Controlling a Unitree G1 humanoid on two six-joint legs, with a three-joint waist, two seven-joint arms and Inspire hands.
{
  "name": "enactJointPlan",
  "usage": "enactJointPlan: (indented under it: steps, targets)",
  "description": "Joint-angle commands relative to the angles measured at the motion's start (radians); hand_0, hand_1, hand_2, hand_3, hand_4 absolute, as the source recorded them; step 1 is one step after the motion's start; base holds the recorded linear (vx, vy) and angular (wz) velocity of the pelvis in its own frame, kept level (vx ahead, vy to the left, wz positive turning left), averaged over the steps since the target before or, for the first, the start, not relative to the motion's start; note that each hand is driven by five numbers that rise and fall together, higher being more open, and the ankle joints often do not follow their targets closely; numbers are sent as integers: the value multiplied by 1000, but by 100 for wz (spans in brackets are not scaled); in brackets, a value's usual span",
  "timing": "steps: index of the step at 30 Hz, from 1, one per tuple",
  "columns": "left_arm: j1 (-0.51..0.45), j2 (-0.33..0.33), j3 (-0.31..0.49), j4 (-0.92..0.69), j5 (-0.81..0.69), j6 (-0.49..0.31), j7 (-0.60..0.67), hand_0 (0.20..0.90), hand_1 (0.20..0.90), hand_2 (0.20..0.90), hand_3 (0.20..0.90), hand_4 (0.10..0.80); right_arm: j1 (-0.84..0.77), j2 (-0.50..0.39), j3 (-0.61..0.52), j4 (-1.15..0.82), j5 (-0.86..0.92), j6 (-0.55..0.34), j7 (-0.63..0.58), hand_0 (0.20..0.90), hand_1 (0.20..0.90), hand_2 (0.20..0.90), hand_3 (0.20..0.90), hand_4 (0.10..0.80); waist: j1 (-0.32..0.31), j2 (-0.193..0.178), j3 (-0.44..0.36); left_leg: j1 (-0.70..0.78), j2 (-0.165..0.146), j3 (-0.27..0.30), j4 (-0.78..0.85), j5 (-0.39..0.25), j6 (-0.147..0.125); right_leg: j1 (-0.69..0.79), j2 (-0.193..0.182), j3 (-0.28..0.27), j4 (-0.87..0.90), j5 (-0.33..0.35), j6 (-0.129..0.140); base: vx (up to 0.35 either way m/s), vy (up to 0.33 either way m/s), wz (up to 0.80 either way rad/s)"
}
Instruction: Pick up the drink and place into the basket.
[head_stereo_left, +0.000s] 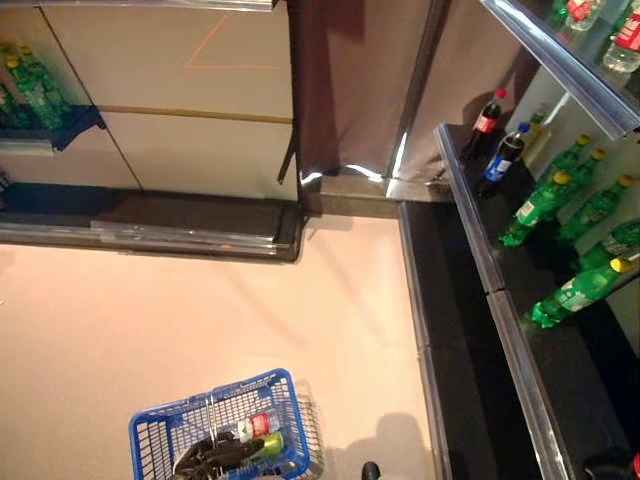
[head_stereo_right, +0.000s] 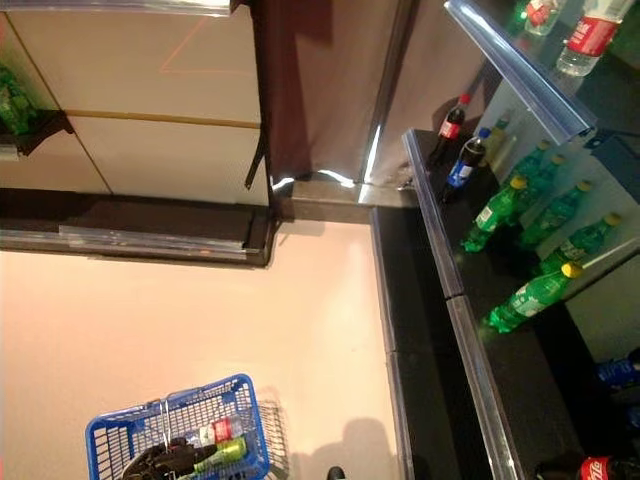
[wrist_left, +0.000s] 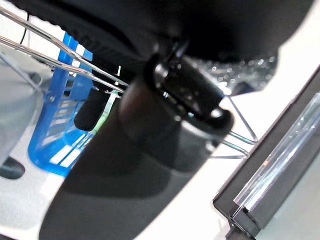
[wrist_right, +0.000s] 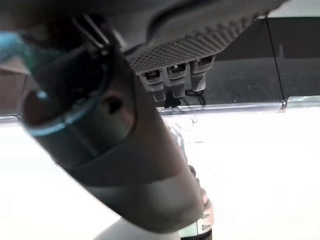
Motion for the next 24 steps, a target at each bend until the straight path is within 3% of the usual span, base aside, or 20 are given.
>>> enactJointPlan:
  steps: [1,5,9,11,13,16,20,24]
  targets:
    - [-59,33,41,-151,-71,-104,-99,300,300,300,200,100,-4,-51,3,8,21,-24,-4,900,900,900,900,800,42,-3,-5,-159,7,-68,85,79,13,-61,48,9,235,-72,-2,276,107,-2]
    - [-153,40,-47,-221,-104,-92,-61,300,300,300,200,100,-11,-9,59,-57,94,-22,-15,900,900,900,900,800,4,-23,43,-191,-33,-24,115,28,66,-227,34,51,367,-25,46,116,119,-57]
    - [-213,41,-90,-259,-108,-79,-39,300,300,300,200,100,-27,5,82,-86,142,-21,-26,900,900,900,900,800,-17,-27,68,-225,-37,34,96,31,76,-285,14,27,355,8,63,-110,103,-57]
    - [-245,41,-96,-282,-122,-89,15,300,300,300,200,100,-48,1,85,-111,125,-14,-23,900,900,900,900,800,-10,-25,89,-209,-12,165,55,29,68,-315,-71,-120,351,55,90,-230,218,-125]
    - [-235,42,-76,-275,-101,-89,37,300,300,300,200,100,-49,-3,80,-115,109,-6,-4,900,900,900,900,800,4,-22,85,-180,14,285,56,9,75,-281,-128,-253,380,43,89,-114,128,-216]
    - [-206,44,-56,-224,-62,-97,35,300,300,300,200,100,-28,-5,61,-113,168,-23,-1,900,900,900,900,800,5,-19,55,-138,-8,346,56,-45,96,-227,-139,-326,395,-9,80,-66,107,-185]
    - [-146,34,-14,-117,-16,-102,52,300,300,300,200,100,-10,1,-4,-79,145,-25,16,900,900,900,900,800,-11,-8,-9,-103,-45,387,31,-31,100,-150,-106,-308,314,-32,67,-42,26,-174]
    - [-94,33,26,-64,-24,-128,39,300,300,300,200,100,-23,-6,-26,-20,66,6,45,900,900,900,900,800,-11,0,-45,-89,-47,384,45,-25,93,-85,-108,-246,216,-21,61,-98,-123,-212]
